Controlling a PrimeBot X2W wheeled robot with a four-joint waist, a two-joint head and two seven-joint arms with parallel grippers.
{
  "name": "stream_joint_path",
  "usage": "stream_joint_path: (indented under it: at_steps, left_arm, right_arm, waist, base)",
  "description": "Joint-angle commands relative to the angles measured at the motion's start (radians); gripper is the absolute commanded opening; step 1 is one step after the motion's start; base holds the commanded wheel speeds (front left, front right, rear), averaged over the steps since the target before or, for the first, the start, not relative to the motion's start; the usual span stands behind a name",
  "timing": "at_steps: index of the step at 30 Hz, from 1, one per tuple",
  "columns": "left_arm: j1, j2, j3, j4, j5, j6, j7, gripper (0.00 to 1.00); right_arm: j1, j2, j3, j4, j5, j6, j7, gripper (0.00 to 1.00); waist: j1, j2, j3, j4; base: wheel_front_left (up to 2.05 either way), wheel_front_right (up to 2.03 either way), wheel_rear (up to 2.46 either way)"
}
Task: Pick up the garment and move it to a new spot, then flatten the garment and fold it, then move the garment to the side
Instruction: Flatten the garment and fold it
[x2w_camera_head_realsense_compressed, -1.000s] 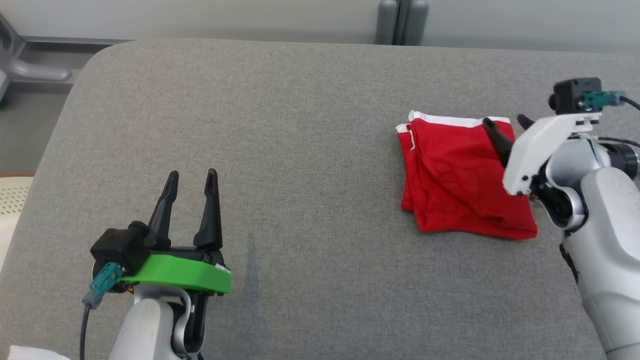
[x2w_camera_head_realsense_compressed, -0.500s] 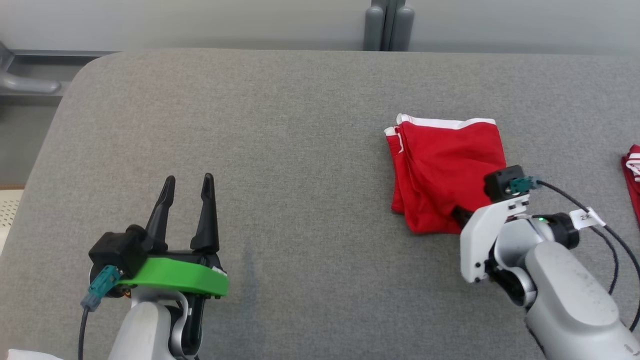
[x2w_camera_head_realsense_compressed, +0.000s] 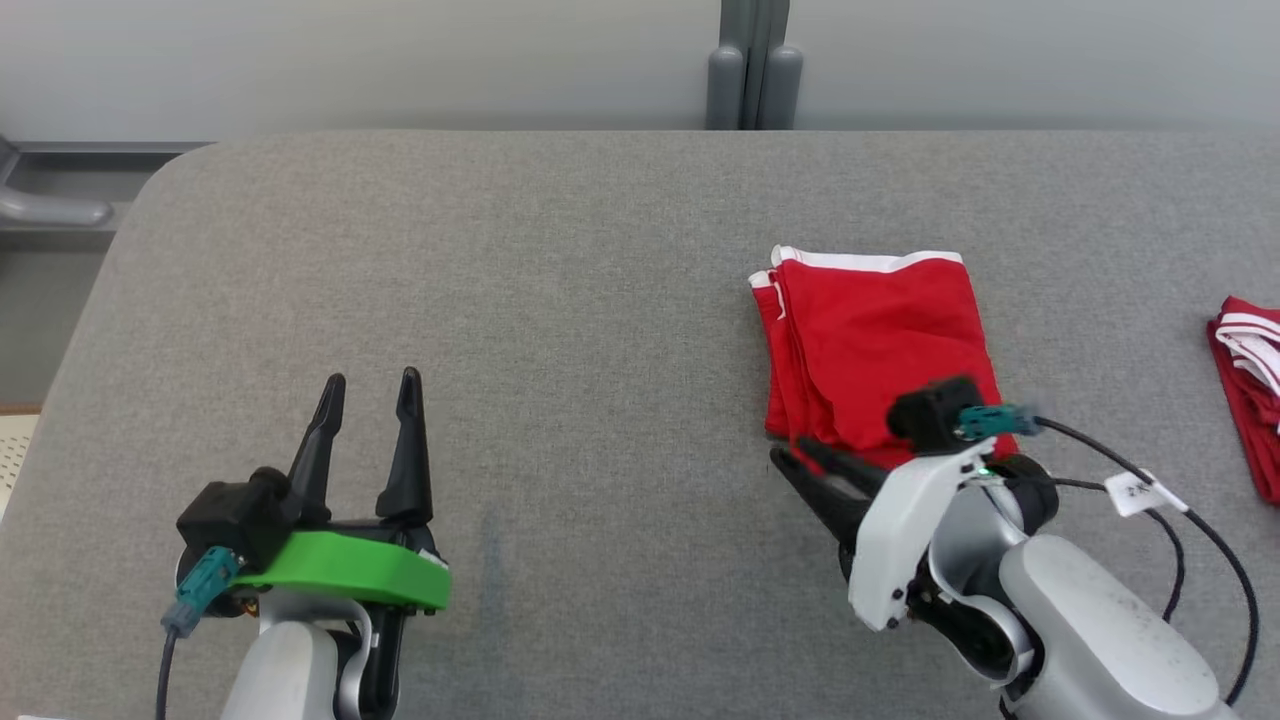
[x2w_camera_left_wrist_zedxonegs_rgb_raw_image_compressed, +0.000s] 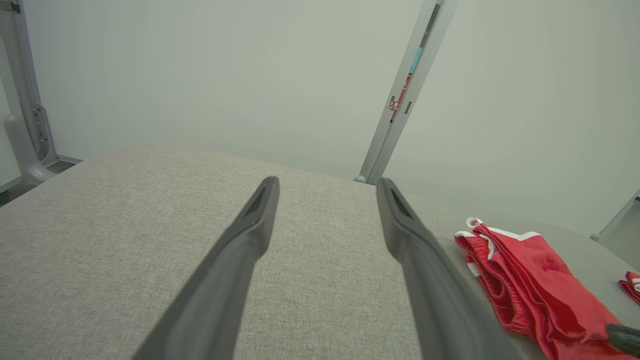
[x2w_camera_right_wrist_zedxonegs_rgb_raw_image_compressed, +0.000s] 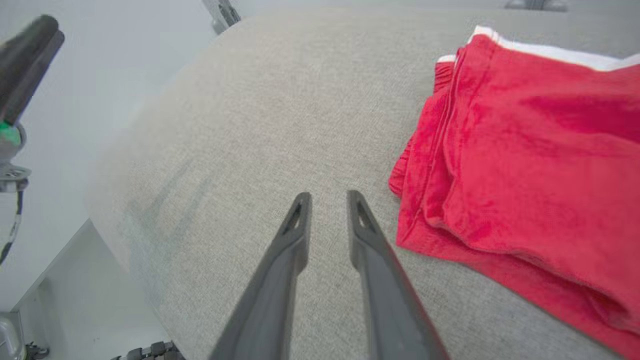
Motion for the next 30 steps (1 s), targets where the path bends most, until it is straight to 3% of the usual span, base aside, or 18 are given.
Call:
stream_joint_path:
  at_steps: [1, 8, 13, 20, 30]
  left_arm:
    - [0.022, 0.003, 0.01, 0.005, 0.014, -0.003, 0.0, 1.0]
    - [0.06, 0.007, 0.052, 0.015, 0.023, -0.003, 0.0, 1.0]
    - [0.084, 0.008, 0.074, 0.019, 0.039, -0.003, 0.0, 1.0]
    - [0.109, 0.008, 0.109, 0.029, 0.069, -0.003, 0.0, 1.0]
    - [0.123, 0.011, 0.121, 0.062, 0.083, -0.003, 0.0, 1.0]
  right_arm:
    - [0.032, 0.0, -0.034, -0.023, -0.002, -0.001, -0.049, 1.0]
    - [0.139, 0.045, -0.295, -0.115, -0.13, -0.001, -0.256, 1.0]
    - [0.2, 0.056, -0.437, -0.144, -0.239, -0.001, -0.295, 1.0]
    - [0.236, 0.033, -0.519, -0.109, -0.384, -0.001, -0.355, 1.0]
    - [0.243, 0.075, -0.562, -0.038, -0.421, -0.001, -0.409, 1.0]
  waist:
    - [0.0, 0.0, -0.019, -0.01]
    - [0.0, 0.0, -0.068, -0.042]
    - [0.0, 0.0, -0.088, -0.064]
    - [0.0, 0.0, -0.101, -0.088]
    - [0.0, 0.0, -0.106, -0.098]
  base:
    - [0.0, 0.0, 0.0]
    - [0.0, 0.0, 0.0]
    - [0.0, 0.0, 0.0]
    - [0.0, 0.0, 0.0]
    - [0.0, 0.0, 0.0]
